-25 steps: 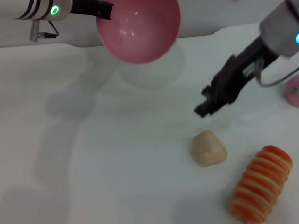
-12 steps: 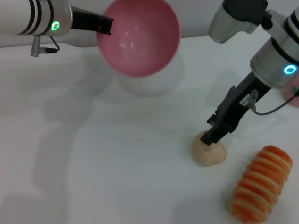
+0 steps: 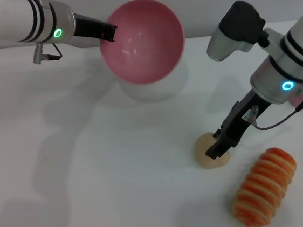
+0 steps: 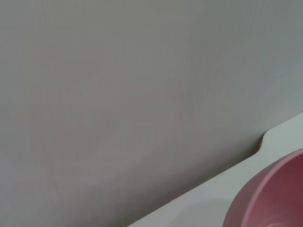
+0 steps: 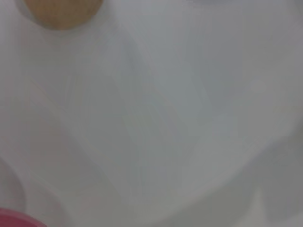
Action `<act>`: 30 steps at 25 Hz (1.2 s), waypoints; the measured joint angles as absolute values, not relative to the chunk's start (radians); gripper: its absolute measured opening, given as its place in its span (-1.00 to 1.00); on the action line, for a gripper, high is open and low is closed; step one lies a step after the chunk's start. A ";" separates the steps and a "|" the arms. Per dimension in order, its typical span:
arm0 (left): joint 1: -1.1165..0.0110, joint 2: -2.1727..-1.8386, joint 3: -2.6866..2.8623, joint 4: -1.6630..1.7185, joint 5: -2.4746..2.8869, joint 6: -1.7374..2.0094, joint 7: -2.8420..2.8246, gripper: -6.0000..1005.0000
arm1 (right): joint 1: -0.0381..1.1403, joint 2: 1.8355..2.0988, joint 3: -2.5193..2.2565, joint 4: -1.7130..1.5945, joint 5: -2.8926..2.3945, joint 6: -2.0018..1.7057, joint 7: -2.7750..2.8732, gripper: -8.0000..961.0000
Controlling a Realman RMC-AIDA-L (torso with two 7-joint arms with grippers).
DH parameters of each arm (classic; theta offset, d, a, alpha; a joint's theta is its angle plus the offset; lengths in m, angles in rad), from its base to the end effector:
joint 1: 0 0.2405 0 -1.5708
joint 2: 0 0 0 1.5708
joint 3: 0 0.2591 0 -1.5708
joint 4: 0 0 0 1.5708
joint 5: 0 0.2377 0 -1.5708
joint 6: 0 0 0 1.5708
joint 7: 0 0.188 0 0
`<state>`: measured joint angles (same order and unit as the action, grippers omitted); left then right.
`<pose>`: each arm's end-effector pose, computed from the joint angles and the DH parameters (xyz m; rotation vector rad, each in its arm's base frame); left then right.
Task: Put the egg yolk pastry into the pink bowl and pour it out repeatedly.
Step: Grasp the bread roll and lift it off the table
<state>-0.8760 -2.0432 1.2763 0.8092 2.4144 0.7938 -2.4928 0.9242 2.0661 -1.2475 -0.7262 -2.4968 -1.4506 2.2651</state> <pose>-0.1607 0.5296 -0.0511 -2.2922 -0.8391 -0.0801 0.1933 0.4117 -0.0987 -2.8780 0.8815 -0.5393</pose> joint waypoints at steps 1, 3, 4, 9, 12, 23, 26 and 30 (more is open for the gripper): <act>-0.876 -2.043 1.279 0.809 2.414 0.794 -2.493 -0.91 | 0.924 2.067 -1.257 -0.723 -2.497 -1.442 2.270 -0.06; -0.876 -2.043 1.281 0.809 2.414 0.794 -2.492 -0.91 | 0.924 2.069 -1.272 -0.711 -2.497 -1.422 2.274 -0.07; -0.876 -2.043 1.281 0.809 2.414 0.794 -2.492 -0.91 | 0.926 2.070 -1.278 -0.701 -2.497 -1.410 2.275 -0.07; -0.871 -2.043 1.282 0.810 2.414 0.795 -2.490 -0.91 | 0.947 2.070 -1.284 -0.637 -2.497 -1.359 2.276 -0.08; -0.867 -2.043 1.278 0.810 2.414 0.795 -2.480 -0.91 | 0.954 2.071 -1.284 -0.620 -2.497 -1.341 2.276 -0.08; -0.862 -2.043 1.273 0.809 2.414 0.791 -2.471 -0.91 | 0.966 2.069 -1.298 -0.609 -2.497 -1.336 2.259 -0.15; -0.861 -2.043 1.273 0.811 2.414 0.790 -2.468 -0.91 | 0.967 2.069 -1.299 -0.609 -2.497 -1.338 2.258 -0.19; -0.861 -2.043 1.273 0.813 2.414 0.790 -2.467 -0.91 | 0.960 2.069 -1.293 -0.627 -2.494 -1.356 2.257 -0.24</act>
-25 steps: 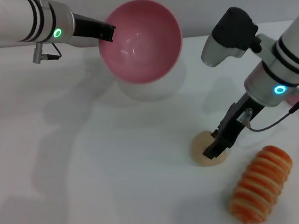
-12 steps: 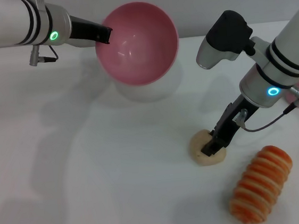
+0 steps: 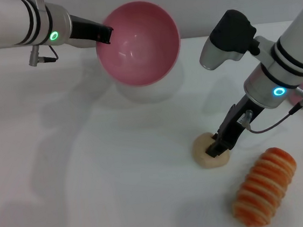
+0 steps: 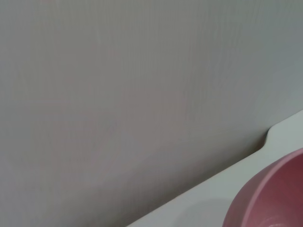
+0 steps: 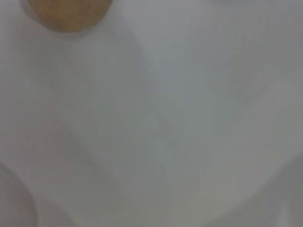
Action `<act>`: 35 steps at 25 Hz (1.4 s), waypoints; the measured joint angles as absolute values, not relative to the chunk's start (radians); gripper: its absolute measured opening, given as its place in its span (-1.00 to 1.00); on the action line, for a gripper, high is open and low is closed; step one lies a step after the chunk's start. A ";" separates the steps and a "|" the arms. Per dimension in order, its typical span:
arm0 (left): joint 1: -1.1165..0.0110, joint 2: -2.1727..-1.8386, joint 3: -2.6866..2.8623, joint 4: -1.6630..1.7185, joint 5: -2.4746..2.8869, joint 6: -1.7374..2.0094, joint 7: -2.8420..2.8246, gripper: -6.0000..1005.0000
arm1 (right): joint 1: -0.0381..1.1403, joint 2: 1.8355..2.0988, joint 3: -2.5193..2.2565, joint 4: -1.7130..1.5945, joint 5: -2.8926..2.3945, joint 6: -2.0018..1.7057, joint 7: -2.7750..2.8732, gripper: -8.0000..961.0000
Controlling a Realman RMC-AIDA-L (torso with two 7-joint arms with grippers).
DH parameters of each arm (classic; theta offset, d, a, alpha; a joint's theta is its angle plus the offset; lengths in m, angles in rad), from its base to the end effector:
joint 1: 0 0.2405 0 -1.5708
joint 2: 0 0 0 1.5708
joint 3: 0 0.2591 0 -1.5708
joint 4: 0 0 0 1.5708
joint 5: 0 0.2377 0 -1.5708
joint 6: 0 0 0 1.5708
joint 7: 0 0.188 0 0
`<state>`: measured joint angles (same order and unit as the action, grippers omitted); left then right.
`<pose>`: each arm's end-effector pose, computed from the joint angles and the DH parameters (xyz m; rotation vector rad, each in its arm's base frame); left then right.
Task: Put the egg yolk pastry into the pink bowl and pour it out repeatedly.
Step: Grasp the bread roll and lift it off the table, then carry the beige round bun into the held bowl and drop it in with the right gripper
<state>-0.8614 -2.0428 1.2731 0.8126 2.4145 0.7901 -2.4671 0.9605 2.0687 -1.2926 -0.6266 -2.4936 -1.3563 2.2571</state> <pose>-0.1673 0.5285 -0.0493 -2.2907 -0.8230 -0.0693 0.2013 0.4152 -0.1147 -2.8556 0.8531 -0.5836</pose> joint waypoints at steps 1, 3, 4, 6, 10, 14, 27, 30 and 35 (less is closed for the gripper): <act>-0.861 -2.042 1.273 0.813 2.415 0.791 -2.467 -0.91 | 0.958 2.068 -1.289 -0.632 -2.492 -1.363 2.257 -0.26; -0.862 -2.042 1.273 0.814 2.414 0.792 -2.467 -0.91 | 0.953 2.068 -1.287 -0.641 -2.490 -1.373 2.256 -0.30; -0.862 -2.042 1.273 0.814 2.415 0.792 -2.467 -0.91 | 0.952 2.068 -1.287 -0.643 -2.490 -1.375 2.256 -0.31; -0.862 -2.042 1.273 0.814 2.415 0.793 -2.467 -0.91 | 0.952 2.067 -1.287 -0.645 -2.490 -1.377 2.256 -0.35; -0.862 -2.042 1.273 0.816 2.415 0.793 -2.467 -0.91 | 0.951 2.066 -1.287 -0.645 -2.489 -1.378 2.255 -0.43; -0.862 -2.041 1.273 0.816 2.415 0.793 -2.467 -0.91 | 0.951 2.066 -1.287 -0.645 -2.489 -1.378 2.255 -0.50; -0.864 -2.037 1.273 0.816 2.415 0.795 -2.467 -0.91 | 0.907 2.065 -1.221 -0.901 -2.441 -1.601 2.238 -0.66; -0.867 -2.036 1.273 0.816 2.414 0.795 -2.467 -0.91 | 0.876 2.064 -1.176 -1.112 -2.367 -1.729 2.233 -0.70; -0.867 -2.035 1.273 0.816 2.415 0.794 -2.468 -0.91 | 0.854 2.061 -1.089 -1.433 -2.231 -1.855 2.229 -0.79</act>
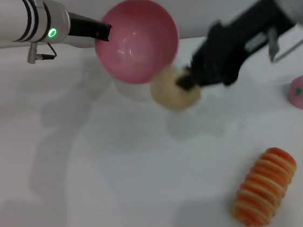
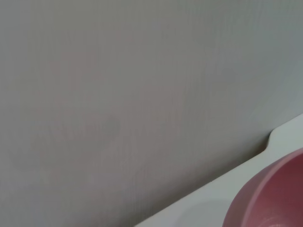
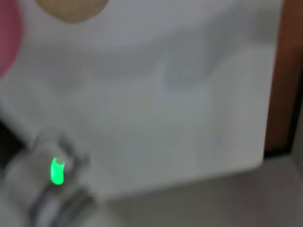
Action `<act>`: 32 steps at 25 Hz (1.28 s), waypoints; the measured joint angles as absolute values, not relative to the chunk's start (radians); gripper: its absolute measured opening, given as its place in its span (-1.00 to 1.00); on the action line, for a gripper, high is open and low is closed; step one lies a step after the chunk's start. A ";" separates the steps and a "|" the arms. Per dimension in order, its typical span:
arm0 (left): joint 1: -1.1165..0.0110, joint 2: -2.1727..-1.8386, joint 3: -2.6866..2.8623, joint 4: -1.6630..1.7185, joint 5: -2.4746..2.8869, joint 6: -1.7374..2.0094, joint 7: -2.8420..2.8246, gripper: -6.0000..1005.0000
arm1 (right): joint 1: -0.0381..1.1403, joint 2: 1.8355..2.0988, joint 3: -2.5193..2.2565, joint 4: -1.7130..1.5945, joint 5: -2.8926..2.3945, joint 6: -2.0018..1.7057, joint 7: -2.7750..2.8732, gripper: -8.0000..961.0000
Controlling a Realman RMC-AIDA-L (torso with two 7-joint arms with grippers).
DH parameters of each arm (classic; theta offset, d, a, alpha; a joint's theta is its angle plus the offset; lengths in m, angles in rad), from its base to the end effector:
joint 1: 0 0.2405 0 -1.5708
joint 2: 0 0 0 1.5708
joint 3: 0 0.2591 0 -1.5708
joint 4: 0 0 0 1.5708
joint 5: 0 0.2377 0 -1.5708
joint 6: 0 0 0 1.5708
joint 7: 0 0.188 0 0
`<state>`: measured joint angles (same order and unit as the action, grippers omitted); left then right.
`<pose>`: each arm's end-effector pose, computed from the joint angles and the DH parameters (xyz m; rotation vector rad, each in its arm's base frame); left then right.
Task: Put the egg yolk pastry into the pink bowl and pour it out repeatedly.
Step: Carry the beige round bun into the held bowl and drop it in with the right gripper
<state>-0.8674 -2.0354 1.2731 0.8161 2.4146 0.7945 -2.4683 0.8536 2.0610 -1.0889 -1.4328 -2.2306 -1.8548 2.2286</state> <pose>-0.1646 0.5308 -0.0453 -2.2898 -0.8124 -0.0690 0.0515 0.3862 0.0122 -3.0378 0.2944 -0.0339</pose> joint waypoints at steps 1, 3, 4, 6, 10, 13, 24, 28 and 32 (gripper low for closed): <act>-0.865 -2.035 1.273 0.816 2.414 0.798 -2.473 -0.91 | 0.853 2.059 -1.067 -1.474 -2.213 -1.856 2.229 -0.79; -0.865 -2.036 1.273 0.816 2.414 0.804 -2.474 -0.91 | 0.850 2.059 -1.014 -1.538 -2.196 -1.811 2.214 -0.80; -0.865 -2.036 1.273 0.816 2.414 0.804 -2.474 -0.91 | 0.850 2.059 -1.014 -1.538 -2.196 -1.811 2.214 -0.80; -0.871 -2.037 1.273 0.818 2.415 0.848 -2.475 -0.91 | 0.845 2.062 -0.997 -1.530 -2.197 -1.747 2.188 -0.81; -0.882 -2.037 1.274 0.830 2.422 0.925 -2.477 -0.91 | 0.838 2.063 -0.998 -1.441 -2.199 -1.638 2.137 -0.83; -0.894 -2.036 1.273 0.832 2.441 0.964 -2.487 -0.91 | 0.844 2.063 -1.005 -1.363 -2.199 -1.595 2.107 -0.83; -0.972 -2.043 1.282 0.860 2.590 1.147 -2.532 -0.91 | 0.859 2.064 -1.115 -1.229 -2.231 -1.452 2.096 -0.84; -0.976 -2.045 1.281 0.860 2.594 1.143 -2.532 -0.91 | 0.862 2.066 -1.119 -1.204 -2.233 -1.403 2.111 -0.84; -0.975 -2.045 1.278 0.861 2.596 1.135 -2.532 -0.91 | 0.856 2.066 -1.106 -1.205 -2.228 -1.391 2.111 -0.64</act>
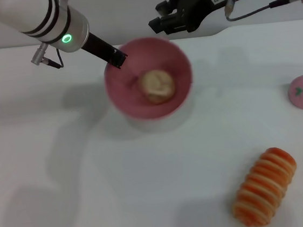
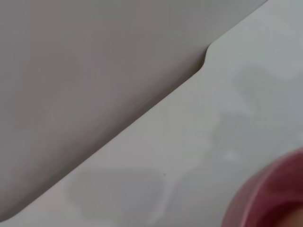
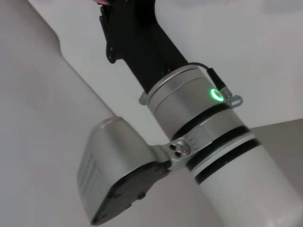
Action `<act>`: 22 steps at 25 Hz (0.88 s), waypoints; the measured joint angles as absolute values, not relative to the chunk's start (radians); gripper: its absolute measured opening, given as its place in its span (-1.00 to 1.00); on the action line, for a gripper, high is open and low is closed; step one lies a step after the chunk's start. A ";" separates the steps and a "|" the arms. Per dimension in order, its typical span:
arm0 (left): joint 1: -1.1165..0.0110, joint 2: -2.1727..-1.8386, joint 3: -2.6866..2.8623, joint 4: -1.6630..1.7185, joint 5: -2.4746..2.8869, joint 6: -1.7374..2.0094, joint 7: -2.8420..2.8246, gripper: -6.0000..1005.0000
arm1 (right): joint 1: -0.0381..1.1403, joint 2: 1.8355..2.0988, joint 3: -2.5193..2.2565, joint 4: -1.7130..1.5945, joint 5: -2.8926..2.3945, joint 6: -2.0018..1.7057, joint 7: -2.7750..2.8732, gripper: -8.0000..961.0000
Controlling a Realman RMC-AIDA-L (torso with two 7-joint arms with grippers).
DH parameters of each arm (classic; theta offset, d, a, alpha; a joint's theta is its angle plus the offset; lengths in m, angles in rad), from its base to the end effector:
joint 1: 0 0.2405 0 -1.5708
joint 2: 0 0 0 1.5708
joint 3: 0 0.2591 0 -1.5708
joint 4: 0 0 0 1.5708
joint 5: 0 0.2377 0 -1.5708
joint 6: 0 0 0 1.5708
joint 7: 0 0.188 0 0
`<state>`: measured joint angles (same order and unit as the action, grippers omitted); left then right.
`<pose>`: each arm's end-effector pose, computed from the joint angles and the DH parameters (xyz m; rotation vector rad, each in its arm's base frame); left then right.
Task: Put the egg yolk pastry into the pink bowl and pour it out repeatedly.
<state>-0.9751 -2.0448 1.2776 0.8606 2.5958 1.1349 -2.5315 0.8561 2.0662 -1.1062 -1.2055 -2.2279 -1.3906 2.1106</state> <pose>-0.1403 0.5008 -0.0605 -2.4787 -0.7749 0.2742 0.0616 0.4619 -0.0101 -2.7620 0.3260 0.1963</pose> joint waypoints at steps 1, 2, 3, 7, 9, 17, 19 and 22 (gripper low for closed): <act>-0.973 -2.045 1.277 0.861 2.596 1.131 -2.531 -0.91 | 0.850 2.066 -1.102 -1.211 -2.226 -1.381 2.110 -0.55; -0.971 -2.045 1.276 0.861 2.596 1.124 -2.531 -0.91 | 0.850 2.066 -1.102 -1.211 -2.226 -1.381 2.110 -0.45; -0.969 -2.045 1.275 0.861 2.596 1.114 -2.530 -0.91 | 0.845 2.066 -1.096 -1.215 -2.226 -1.372 2.110 -0.36; -0.946 -2.051 1.283 0.860 2.592 1.025 -2.515 -0.91 | 0.786 2.068 -1.037 -1.242 -2.154 -1.280 2.083 -0.10; -0.917 -2.059 1.297 0.861 2.577 0.926 -2.490 -0.91 | 0.725 2.068 -0.987 -1.242 -2.030 -1.208 2.000 0.02; -0.823 -2.066 1.580 0.875 2.314 0.483 -2.453 -0.91 | 0.497 2.070 -0.818 -1.100 -1.303 -1.106 1.399 0.02; -0.817 -2.067 1.647 0.879 2.266 0.402 -2.453 -0.91 | 0.469 2.068 -0.782 -1.061 -1.206 -1.098 1.331 0.02; -0.810 -2.071 1.767 0.882 2.209 0.254 -2.458 -0.91 | 0.451 2.066 -0.707 -1.006 -1.150 -1.091 1.278 0.02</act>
